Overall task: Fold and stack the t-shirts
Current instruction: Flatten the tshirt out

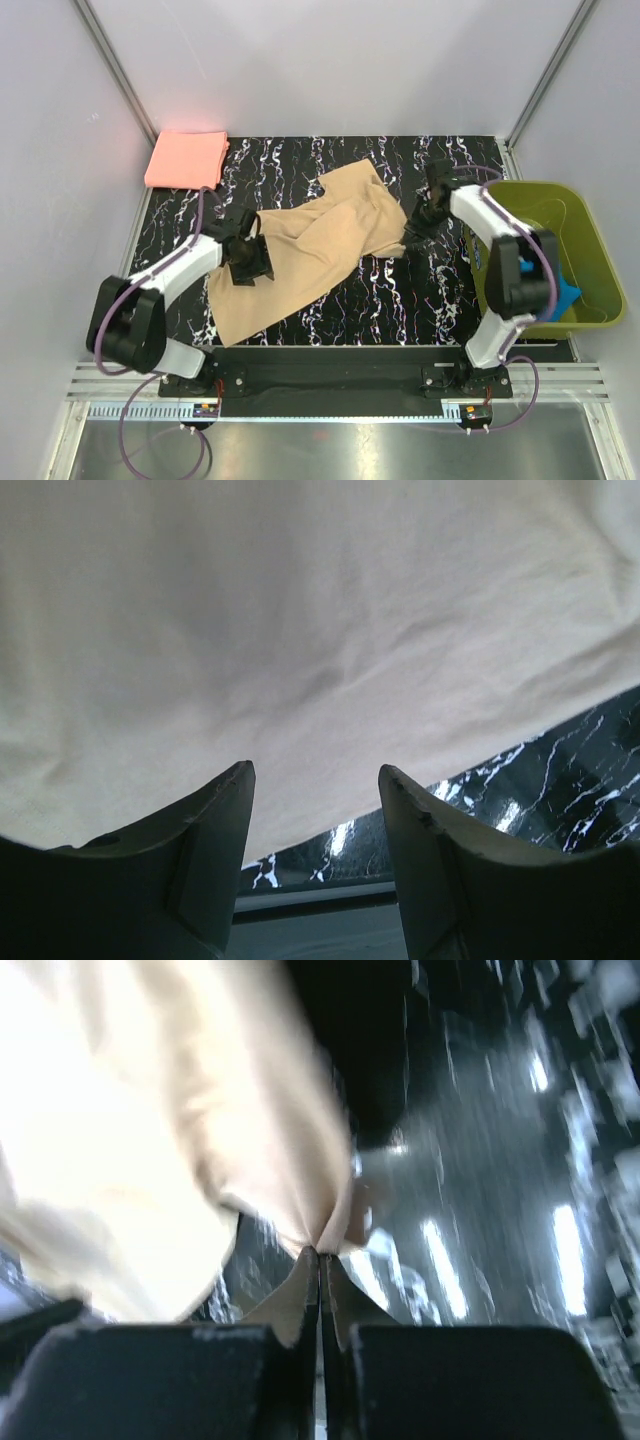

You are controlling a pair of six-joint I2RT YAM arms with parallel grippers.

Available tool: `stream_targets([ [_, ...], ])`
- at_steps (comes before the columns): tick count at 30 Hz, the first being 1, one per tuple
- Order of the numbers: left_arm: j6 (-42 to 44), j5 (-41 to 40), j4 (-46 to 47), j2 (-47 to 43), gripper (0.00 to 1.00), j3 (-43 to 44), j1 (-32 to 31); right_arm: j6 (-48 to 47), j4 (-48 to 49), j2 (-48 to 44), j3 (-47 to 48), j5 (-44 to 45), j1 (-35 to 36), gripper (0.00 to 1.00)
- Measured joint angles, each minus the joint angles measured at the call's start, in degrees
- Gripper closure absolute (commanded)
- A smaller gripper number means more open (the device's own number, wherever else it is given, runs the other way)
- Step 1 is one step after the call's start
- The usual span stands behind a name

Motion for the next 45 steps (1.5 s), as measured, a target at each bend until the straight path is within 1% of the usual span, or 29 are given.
stream_targets([
  [4, 0.66, -0.07, 1.42, 6.47, 0.43, 2.89, 0.0, -2.29, -11.41, -14.86, -1.99, -0.61, 0.22, 1.0],
  [6, 1.16, -0.28, 1.4, 9.07, 0.43, 5.01, 0.0, -2.38, -14.73, -19.37, -2.47, -1.62, 0.87, 1.0],
  [7, 1.57, -0.55, 1.38, 10.29, 0.43, 6.43, 0.0, -2.36, -15.67, -20.0, -2.51, -2.51, 1.33, 0.98],
  [8, 1.92, -0.94, 1.4, 11.23, 0.43, 7.87, 0.0, -2.38, -15.96, -19.71, -2.36, -3.23, 1.75, 0.94],
  [9, 2.29, -1.27, 1.31, 11.89, 0.42, 9.25, 0.0, -2.4, -15.93, -18.14, -1.81, -4.2, 2.08, 0.73],
  [10, 2.67, -1.55, 1.2, 12.2, 0.41, 10.29, 0.0, -2.29, -15.54, -16.09, -1.05, -4.7, 2.32, 0.64],
  [12, 3.5, -2.25, 0.15, 12.76, 0.4, 13.18, 0.0, -3.3, -15.34, -8.04, 3.1, -5.62, 2.38, 0.52],
  [15, 3.89, -2.8, -0.13, 12.59, 0.39, 15.52, 0.0, -5.46, -13.35, 0.92, 7.56, -5.31, 2.34, 0.46],
  [17, 3.8, -2.89, 0.31, 11.78, 0.39, 14.43, 0.0, -6.86, -13.2, 1.05, 6.58, -4.2, 2.34, 0.45],
  [21, 2.91, -2.16, 0.57, 10.21, 0.41, 9.05, 0.0, -10.1, -12.7, -5.31, -0.11, -3.43, 2.29, 0.49],
  [25, 2.49, -1.22, 1.66, 12.98, 0.41, 8.41, 0.0, -10.67, -9.84, -10.78, -8.37, -3.5, 2.29, 0.61],
  [26, 2.49, -1.11, 1.95, 14.19, 0.41, 8.79, 0.04, -10.27, -8.92, -11.69, -10.8, -3.89, 2.29, 0.69],
  [28, 2.64, -0.98, 2.03, 17.75, 0.41, 10.71, 0.15, -9.29, -7.17, -12.81, -15.21, -4.87, 2.29, 0.73],
  [30, 3.13, -1.01, 2.01, 21.97, 0.41, 13.7, 0.28, -7.8, -5.62, -13.07, -18.47, -6.36, 2.29, 0.73],
  [31, 3.28, -0.74, 0.31, 23.82, 0.41, 16.15, 0.55, -6.99, -4.22, -13.18, -20.06, -7.41, 2.29, 0.72],
  [32, 3.58, -0.76, 0.2, 25.27, 0.42, 18.08, 0.76, -5.88, -3.08, -13.27, -21.62, -8.35, 2.29, 0.71],
  [33, 4.0, -0.79, 0.22, 26.86, 0.41, 20.22, 0.98, -4.55, -1.57, -13.4, -23.19, -9.44, 2.29, 0.67],
  [35, 4.96, -0.83, -0.17, 29.49, 0.4, 24.04, 1.38, -1.9, 1.31, -13.73, -25.97, -11.3, 2.29, 0.65],
  [36, 5.66, -0.9, 0.0, 30.58, 0.38, 25.7, 1.44, -0.74, 2.43, -13.9, -27.02, -11.91, 2.29, 0.62],
  [37, 6.29, -0.94, 0.22, 31.41, 0.32, 26.97, 1.46, 0.22, 3.58, -14.16, -27.93, -12.2, 2.29, 0.61],
  [38, 7.04, -0.96, 0.22, 31.89, 0.3, 27.96, 1.55, 1.44, 4.7, -14.56, -28.94, -12.59, 2.29, 0.6],
  [42, 8.02, -0.96, -1.36, 29.97, 0.23, 28.44, 1.57, 5.77, 8.57, -16.68, -32.15, -13.38, 2.29, 0.6],
  [43, 7.96, -1.01, -1.7, 28.11, 0.21, 27.43, 1.57, 6.56, 9.55, -16.79, -32.57, -13.51, 2.34, 0.6],
  [45, 7.17, -1.36, -2.86, 21.11, 0.2, 23.5, 1.57, 8.26, 12.11, -16.74, -33.53, -13.75, 2.71, 0.6],
])
